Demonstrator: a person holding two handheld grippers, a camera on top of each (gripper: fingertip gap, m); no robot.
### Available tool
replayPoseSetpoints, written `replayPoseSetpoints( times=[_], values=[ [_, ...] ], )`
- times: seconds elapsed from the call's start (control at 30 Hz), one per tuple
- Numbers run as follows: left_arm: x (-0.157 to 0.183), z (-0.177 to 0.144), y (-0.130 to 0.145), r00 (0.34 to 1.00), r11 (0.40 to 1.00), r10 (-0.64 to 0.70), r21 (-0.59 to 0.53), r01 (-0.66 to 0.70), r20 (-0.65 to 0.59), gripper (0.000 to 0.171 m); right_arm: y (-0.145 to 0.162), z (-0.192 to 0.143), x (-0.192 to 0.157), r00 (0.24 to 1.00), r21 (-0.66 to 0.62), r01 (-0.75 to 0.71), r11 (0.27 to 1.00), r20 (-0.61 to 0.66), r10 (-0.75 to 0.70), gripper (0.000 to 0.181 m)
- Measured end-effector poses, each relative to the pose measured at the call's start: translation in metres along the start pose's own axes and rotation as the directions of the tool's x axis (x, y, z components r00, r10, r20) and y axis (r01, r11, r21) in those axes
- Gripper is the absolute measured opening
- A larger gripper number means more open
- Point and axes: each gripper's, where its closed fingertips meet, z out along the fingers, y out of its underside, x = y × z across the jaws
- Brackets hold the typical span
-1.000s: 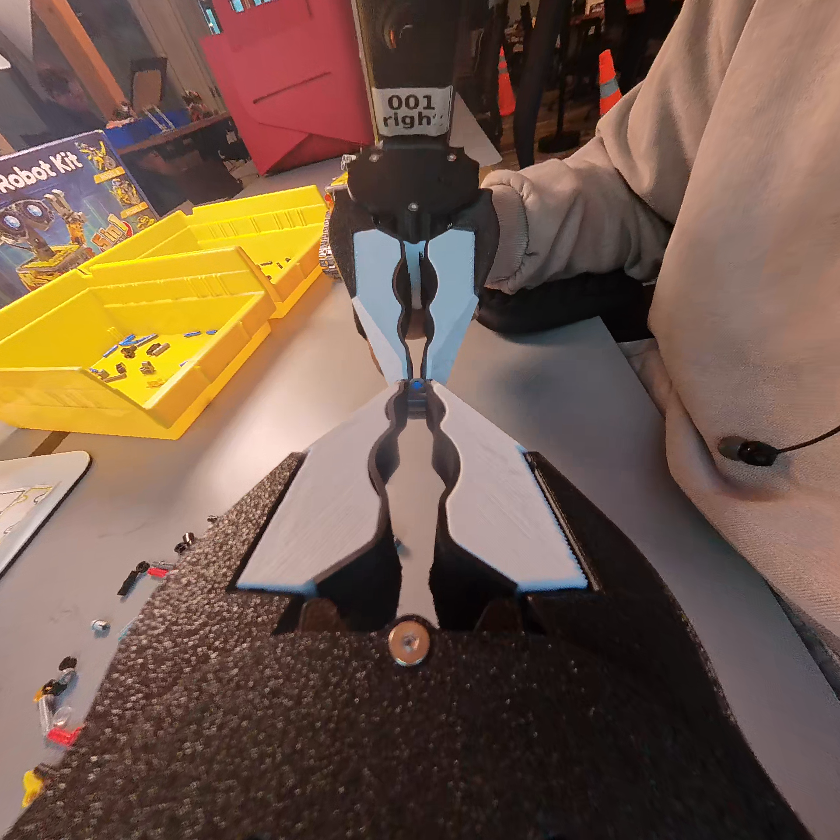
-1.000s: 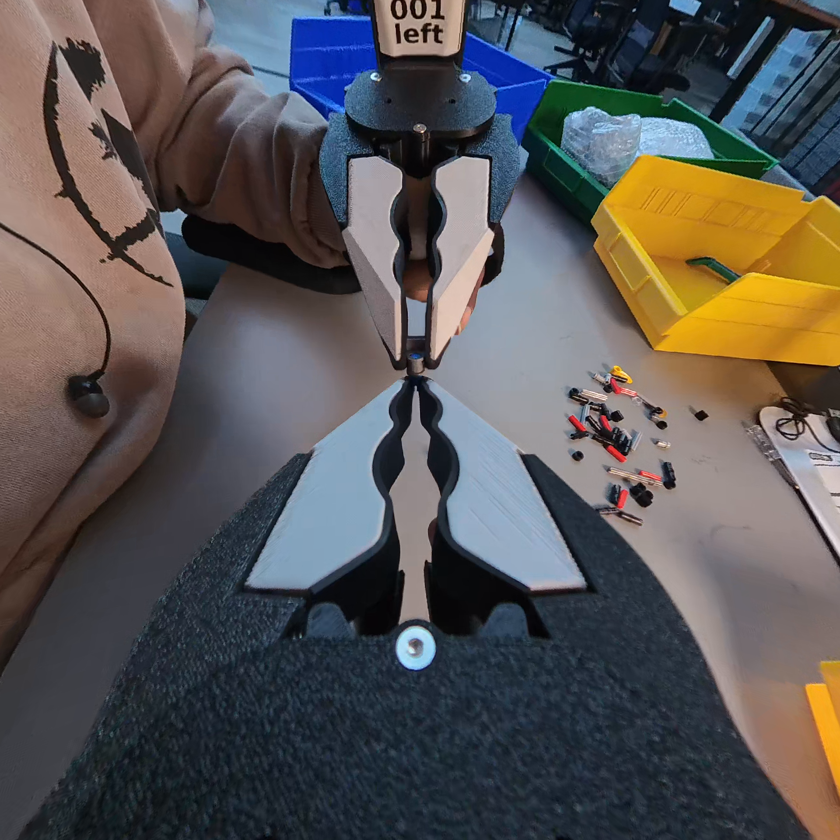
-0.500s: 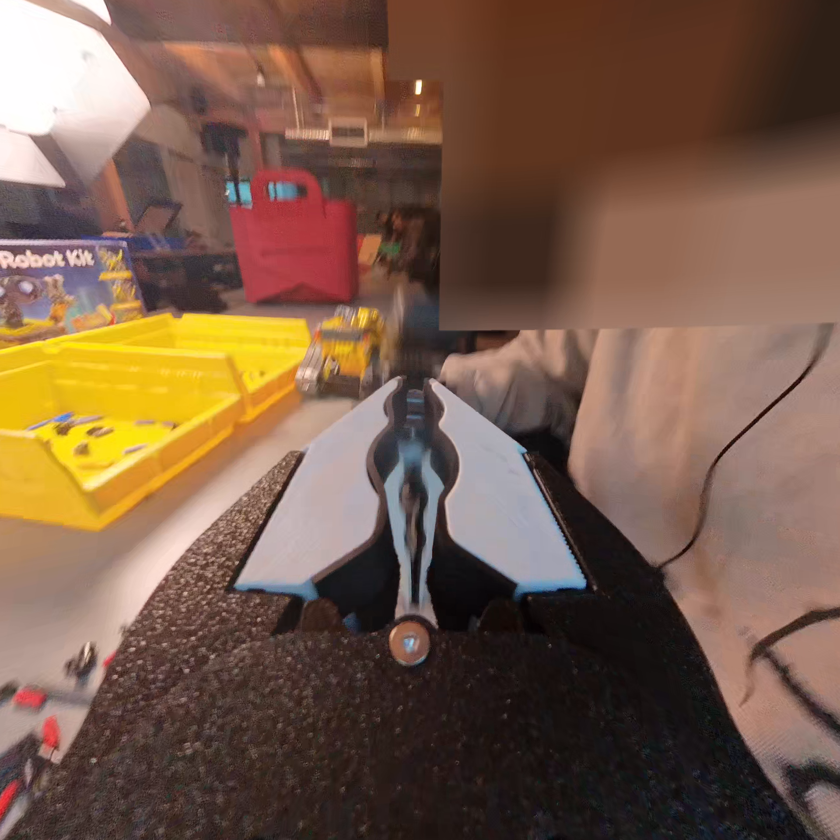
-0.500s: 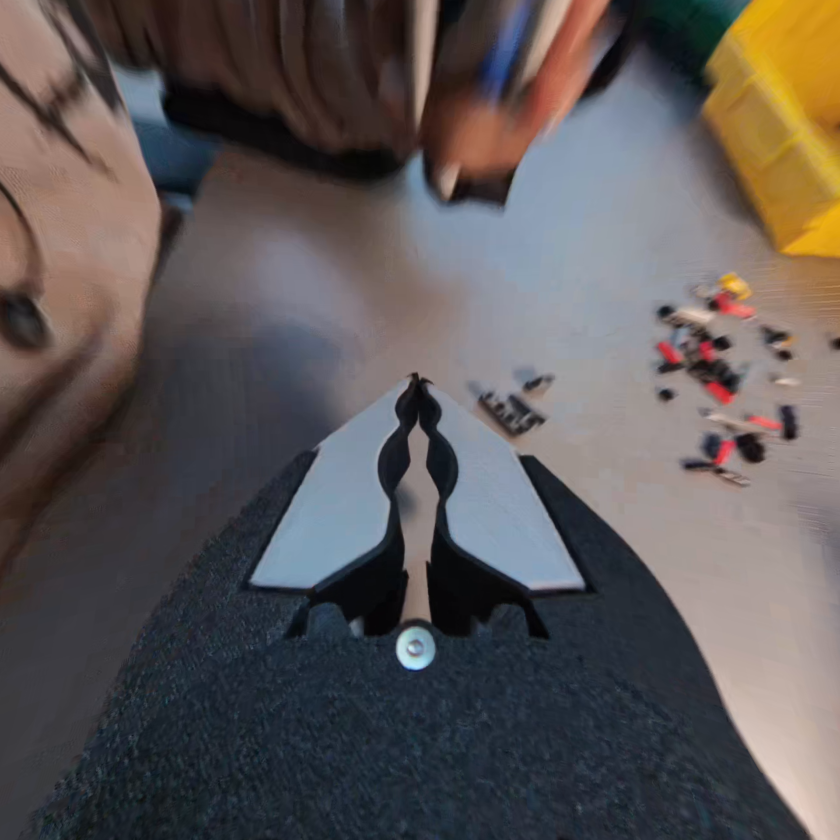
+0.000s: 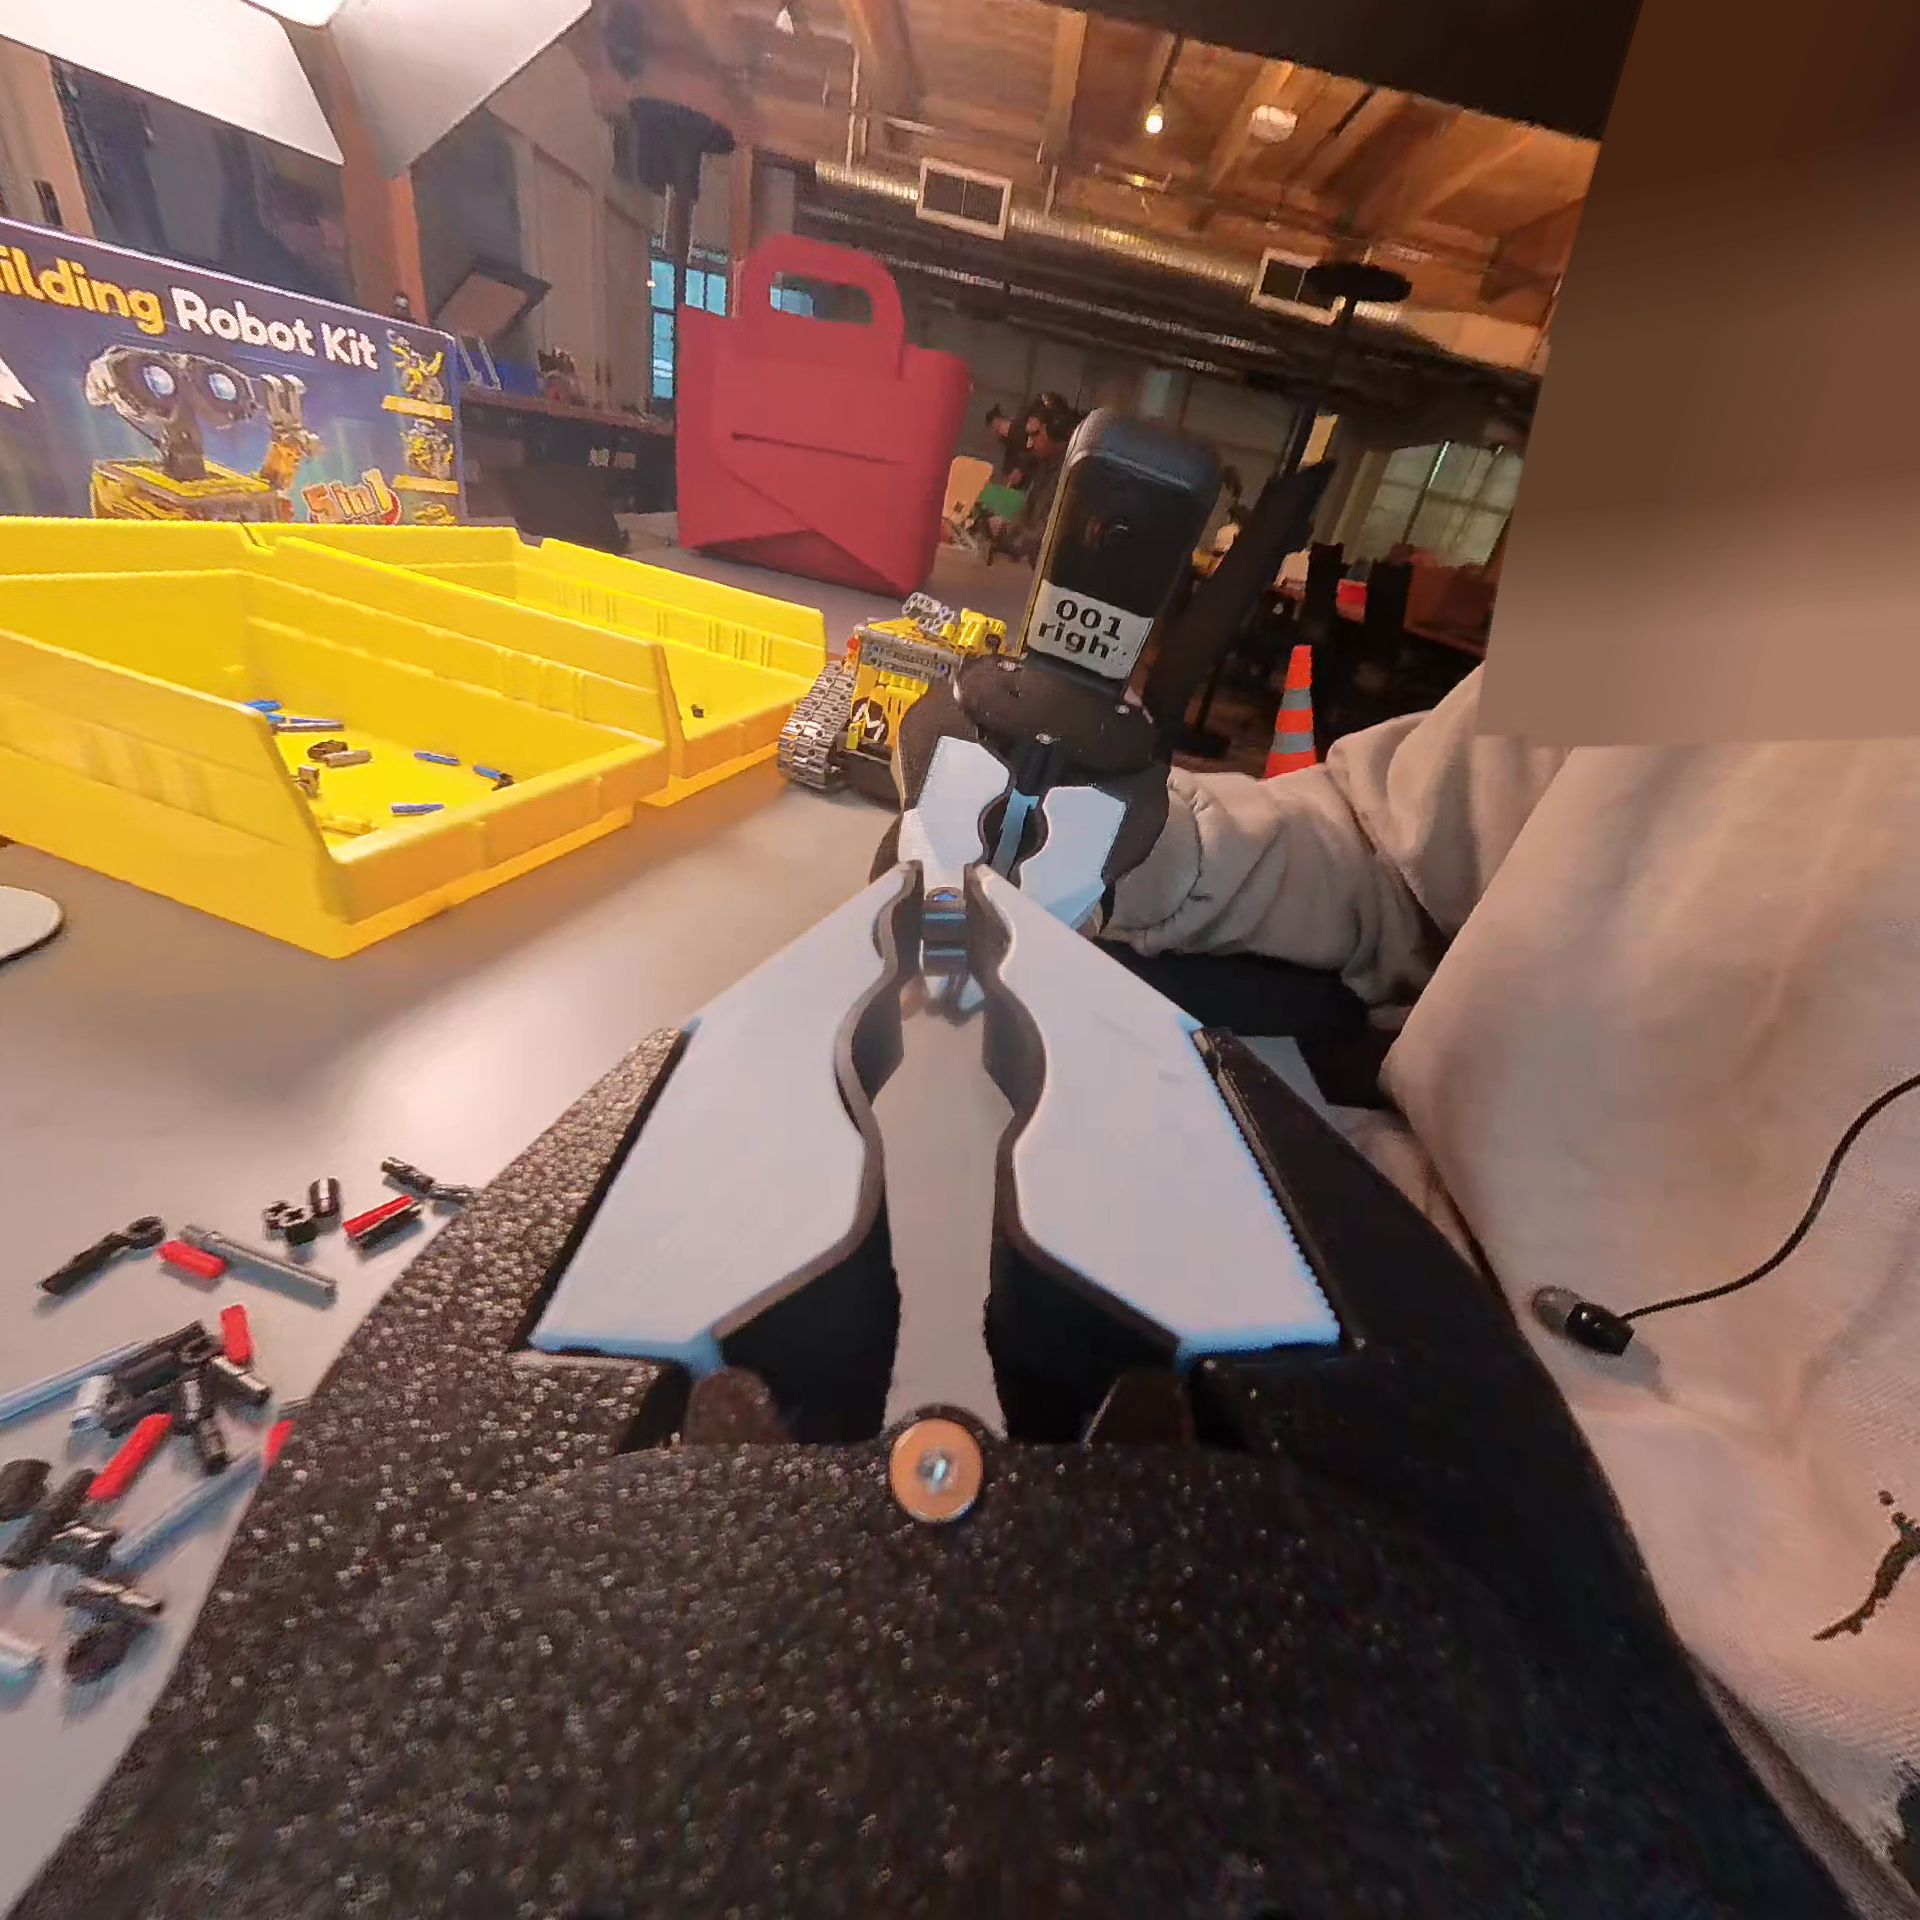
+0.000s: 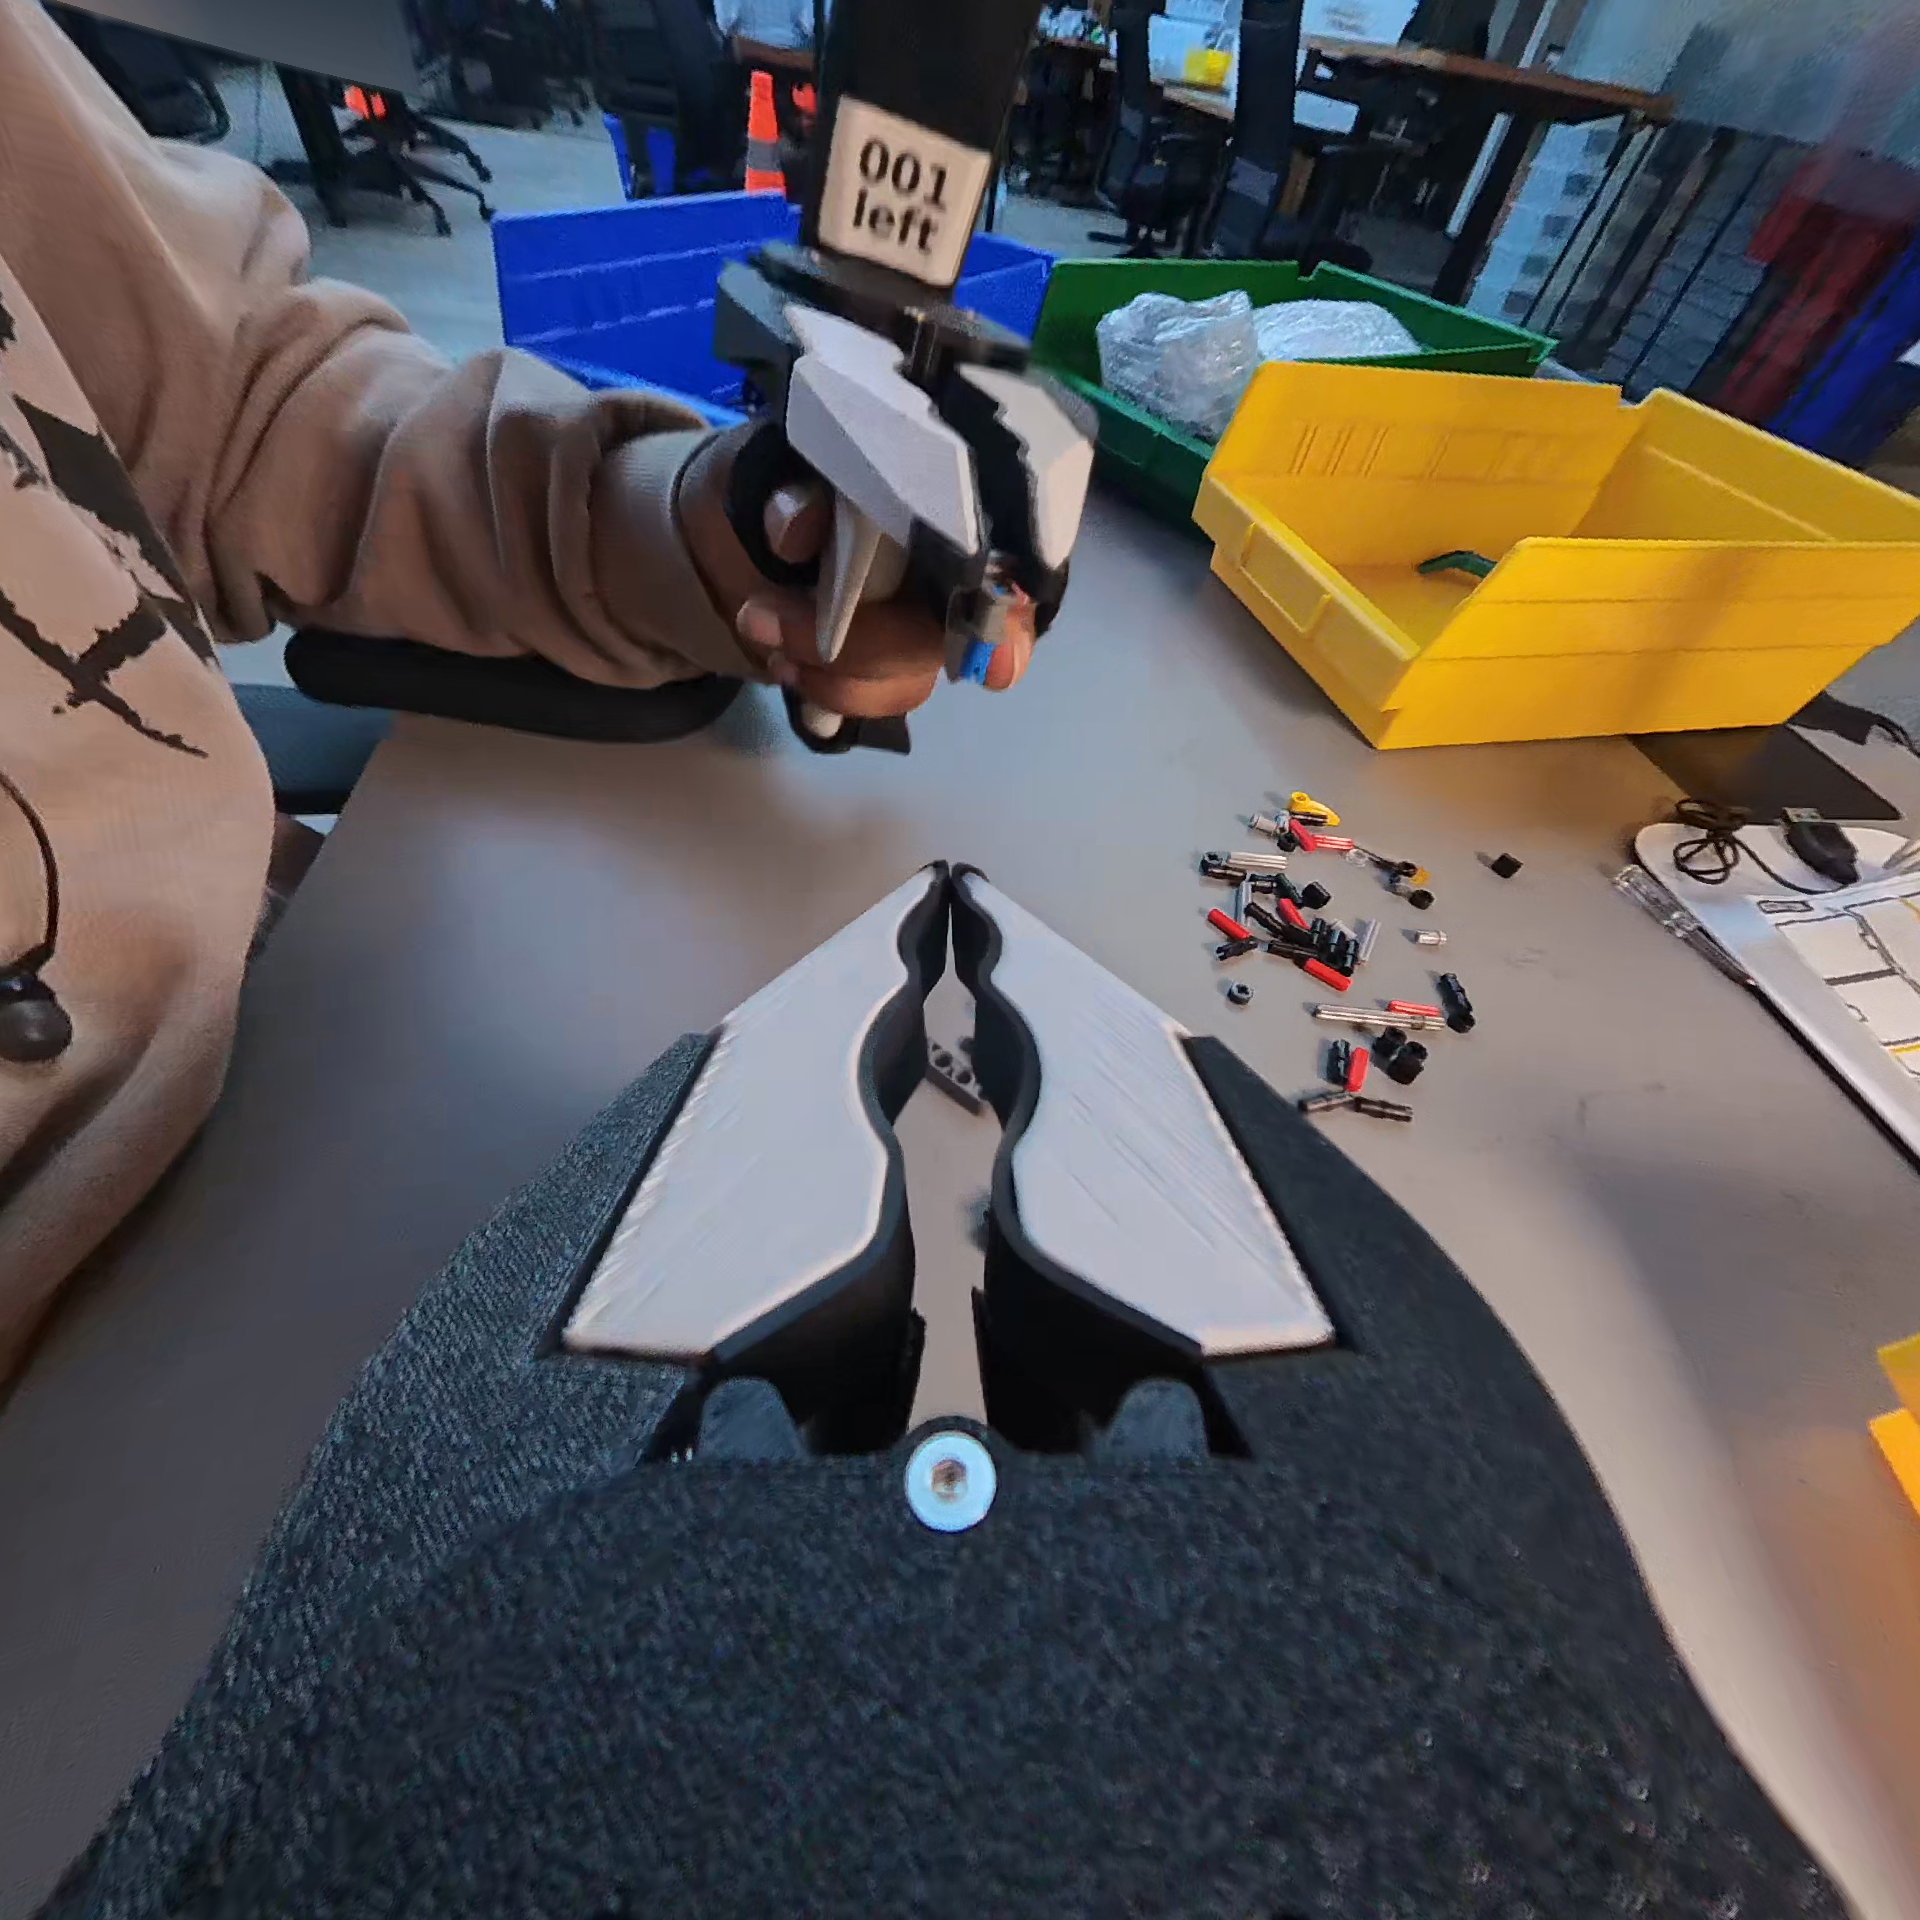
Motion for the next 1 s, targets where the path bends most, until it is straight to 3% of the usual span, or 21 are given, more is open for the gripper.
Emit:
replayPoseSetpoints(
  times=[0.07,0.2,0.3,0.37,0.4,0.53,0.67,0.83,1.0],
  values=[
    [0.001,0.002,-0.003,0.999,0.998,-0.046,0.05,0.047,-0.018,0.007,-0.013,-0.001,0.001,0.998,0.076,-0.061,0.995,0.002,0.061,0.0],
    [0.005,0.008,-0.008,0.995,0.992,-0.074,0.099,0.08,-0.061,0.007,-0.031,0.003,-0.007,0.963,0.166,-0.261,0.951,0.115,0.244,0.026],
    [0.01,0.013,-0.004,0.996,0.994,-0.054,0.089,0.06,-0.075,0.007,-0.038,0.003,-0.009,0.951,0.2,-0.299,0.933,0.14,0.275,0.027],
    [0.014,0.014,-0.004,0.994,0.994,-0.045,0.099,0.055,-0.1,0.007,-0.041,0.001,-0.009,0.95,0.215,-0.303,0.928,0.142,0.277,0.012],
    [0.016,0.015,-0.004,0.994,0.994,-0.041,0.096,0.051,-0.104,0.007,-0.041,0.0,-0.007,0.958,0.218,-0.282,0.934,0.12,0.261,0.004],
    [0.02,0.015,0.002,0.993,0.998,-0.009,0.058,0.016,-0.12,0.007,-0.037,-0.001,-0.011,0.966,0.188,-0.246,0.951,0.132,0.224,0.002],
    [0.02,0.013,0.02,0.992,0.993,0.068,-0.084,-0.077,-0.105,0.008,-0.026,-0.001,-0.014,0.989,0.092,-0.118,0.989,0.096,0.109,0.002],
    [0.017,0.012,0.046,0.974,0.938,0.211,-0.264,-0.226,-0.085,0.009,-0.006,0.002,-0.015,0.988,-0.104,0.152,0.983,0.01,-0.152,0.002],
    [0.012,0.012,0.062,0.938,0.86,0.337,-0.38,-0.34,-0.076,0.008,0.009,0.003,-0.015,0.974,-0.186,0.225,0.956,0.006,-0.228,0.002]
  ],
)
